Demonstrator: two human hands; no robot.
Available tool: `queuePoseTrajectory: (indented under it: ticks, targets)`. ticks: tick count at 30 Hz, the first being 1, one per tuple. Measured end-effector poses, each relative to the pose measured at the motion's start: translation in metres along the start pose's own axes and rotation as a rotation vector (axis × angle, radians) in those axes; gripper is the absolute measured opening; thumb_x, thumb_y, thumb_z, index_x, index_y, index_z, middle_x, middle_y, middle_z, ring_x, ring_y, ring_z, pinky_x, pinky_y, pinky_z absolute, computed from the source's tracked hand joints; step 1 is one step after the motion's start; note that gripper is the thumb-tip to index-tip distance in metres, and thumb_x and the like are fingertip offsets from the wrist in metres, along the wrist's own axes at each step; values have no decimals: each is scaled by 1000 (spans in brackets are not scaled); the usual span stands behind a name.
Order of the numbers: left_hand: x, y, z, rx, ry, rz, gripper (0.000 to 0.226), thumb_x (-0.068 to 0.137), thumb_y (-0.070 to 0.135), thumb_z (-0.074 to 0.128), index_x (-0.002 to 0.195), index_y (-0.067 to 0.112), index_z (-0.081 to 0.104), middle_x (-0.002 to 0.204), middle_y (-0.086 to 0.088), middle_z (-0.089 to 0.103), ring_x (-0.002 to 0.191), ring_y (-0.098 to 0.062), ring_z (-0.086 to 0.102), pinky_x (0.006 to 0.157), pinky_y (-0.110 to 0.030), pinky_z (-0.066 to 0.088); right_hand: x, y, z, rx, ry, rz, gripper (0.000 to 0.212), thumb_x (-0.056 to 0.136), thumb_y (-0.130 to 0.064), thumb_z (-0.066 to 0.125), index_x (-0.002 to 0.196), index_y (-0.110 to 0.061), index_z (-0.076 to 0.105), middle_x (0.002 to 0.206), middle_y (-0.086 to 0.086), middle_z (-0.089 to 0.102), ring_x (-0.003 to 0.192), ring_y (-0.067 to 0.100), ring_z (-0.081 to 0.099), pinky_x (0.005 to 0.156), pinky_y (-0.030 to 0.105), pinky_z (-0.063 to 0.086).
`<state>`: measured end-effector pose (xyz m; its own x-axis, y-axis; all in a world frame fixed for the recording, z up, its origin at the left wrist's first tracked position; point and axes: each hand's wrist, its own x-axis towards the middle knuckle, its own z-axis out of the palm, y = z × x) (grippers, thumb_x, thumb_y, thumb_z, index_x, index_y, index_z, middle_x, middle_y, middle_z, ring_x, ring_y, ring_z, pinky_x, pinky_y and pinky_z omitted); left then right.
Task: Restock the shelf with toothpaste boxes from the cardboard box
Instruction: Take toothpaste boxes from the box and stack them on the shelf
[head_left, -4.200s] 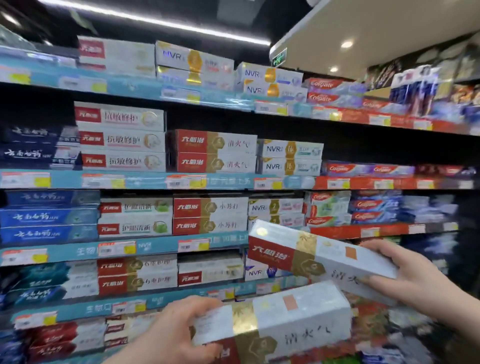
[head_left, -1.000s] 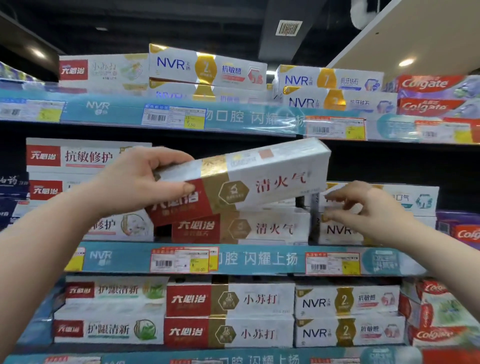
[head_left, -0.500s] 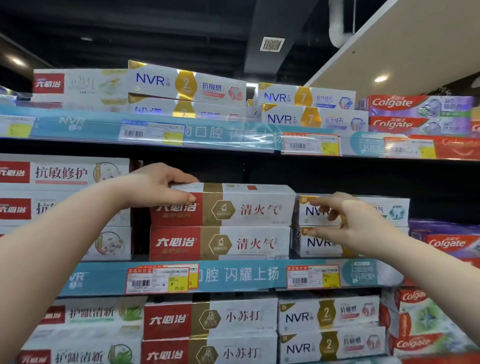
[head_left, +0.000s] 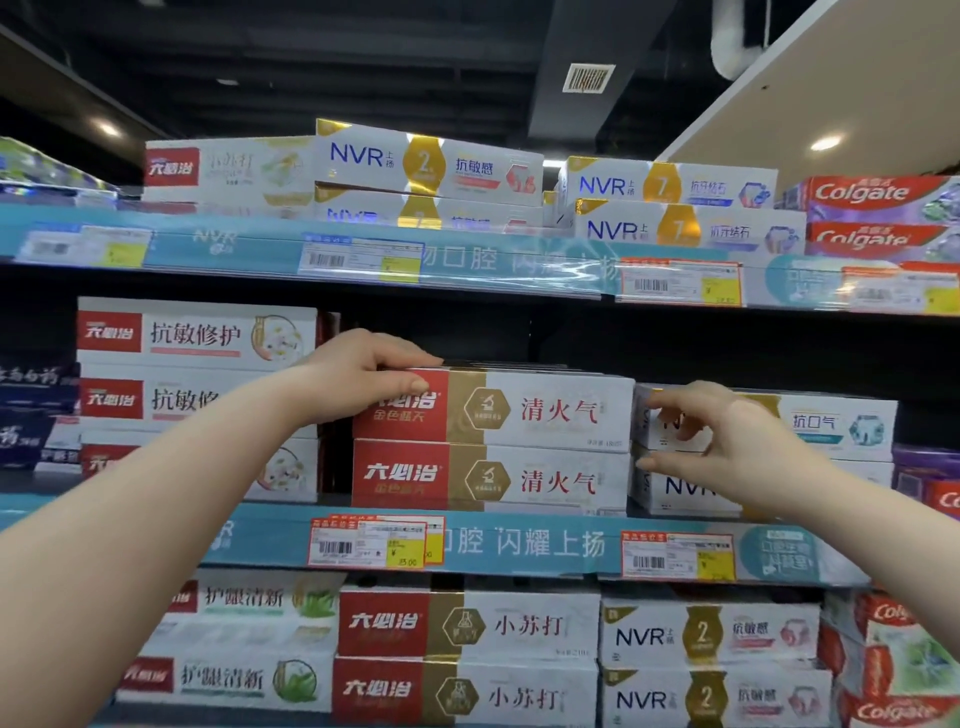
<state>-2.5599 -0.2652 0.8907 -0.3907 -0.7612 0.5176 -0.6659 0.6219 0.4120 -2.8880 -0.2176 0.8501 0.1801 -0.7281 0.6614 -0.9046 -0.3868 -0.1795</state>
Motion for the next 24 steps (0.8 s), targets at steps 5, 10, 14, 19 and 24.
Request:
queuePoseTrajectory:
  ticks: [5,10,14,19,24]
  targets:
    - [-3,-2,2,-49,49,-28,32,88,20,58,120,25,60,108,19,59,91,5,55,73,-11,42,2,-10,4,17,-29,23,61,72,-40,71,129,-29,49,103,-9,56,88,10,54,72,21,44]
    - [-7,2,9,32,145,-88,36,86,27,60,122,25,58,119,4,62,99,-9,56,74,-15,44,7,-21,14,29,-158,131,52,81,-40,63,129,-33,45,112,-6,61,87,11,56,62,20,43]
    - [-18,4,18,170,358,-39,59,81,29,66,135,21,44,144,-3,43,132,-17,38,107,-27,27,9,-25,22,120,-171,173,44,85,-35,60,127,-32,48,123,-6,62,105,15,59,82,28,49]
    - [-53,-11,46,-179,490,-202,84,69,39,76,140,24,34,136,-3,51,122,-19,50,101,-45,44,5,-25,30,273,-131,200,37,87,-28,59,124,-24,54,122,-5,63,103,10,59,80,21,48]
    - [-59,-16,62,-335,410,-401,35,76,38,69,109,32,59,105,8,69,89,-11,66,85,-37,51,-1,-25,40,419,-118,243,28,92,-32,50,116,-21,59,105,-8,66,80,-4,56,61,11,44]
